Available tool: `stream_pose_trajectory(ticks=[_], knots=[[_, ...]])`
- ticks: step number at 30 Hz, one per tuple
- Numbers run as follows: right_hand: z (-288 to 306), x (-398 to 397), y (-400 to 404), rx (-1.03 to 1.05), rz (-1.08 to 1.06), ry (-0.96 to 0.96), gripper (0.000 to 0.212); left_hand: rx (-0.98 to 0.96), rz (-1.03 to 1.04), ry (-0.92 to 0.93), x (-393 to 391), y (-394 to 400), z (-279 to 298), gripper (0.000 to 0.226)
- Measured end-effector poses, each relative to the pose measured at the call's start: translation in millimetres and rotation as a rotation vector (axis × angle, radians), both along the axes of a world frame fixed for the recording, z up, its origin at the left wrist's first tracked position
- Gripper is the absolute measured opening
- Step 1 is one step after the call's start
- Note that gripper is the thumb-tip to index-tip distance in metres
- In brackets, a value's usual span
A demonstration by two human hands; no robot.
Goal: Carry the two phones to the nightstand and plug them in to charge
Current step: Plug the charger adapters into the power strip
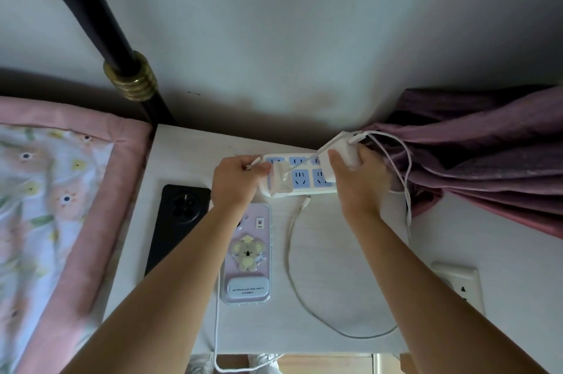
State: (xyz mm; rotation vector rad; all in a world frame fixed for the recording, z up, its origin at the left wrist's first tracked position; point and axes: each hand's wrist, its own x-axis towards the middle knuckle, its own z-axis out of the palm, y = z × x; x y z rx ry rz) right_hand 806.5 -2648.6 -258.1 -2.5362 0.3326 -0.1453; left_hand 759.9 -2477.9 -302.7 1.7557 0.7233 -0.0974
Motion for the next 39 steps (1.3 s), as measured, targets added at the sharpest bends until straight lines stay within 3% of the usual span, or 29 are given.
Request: stream_pose_trajectory(ticks=[9, 14, 39], knots=[[13.9, -4.0, 10.8, -0.217, 0.097, 0.162, 0.039, 0.003, 0.0, 0.011, -0.1, 1.3, -7.8, 0.022], [12.7, 0.0, 18.7, -0.239, 0.134, 0.261, 0.037, 0.03, -0.033, 0.012, 0.4, 1.7, -8.8, 0.022], [12.3, 6.2, 32.1, -0.263, 0.055, 0.376, 0.035, 0.19, -0.16, 0.052, -27.6, 1.5, 13.0, 0.027]])
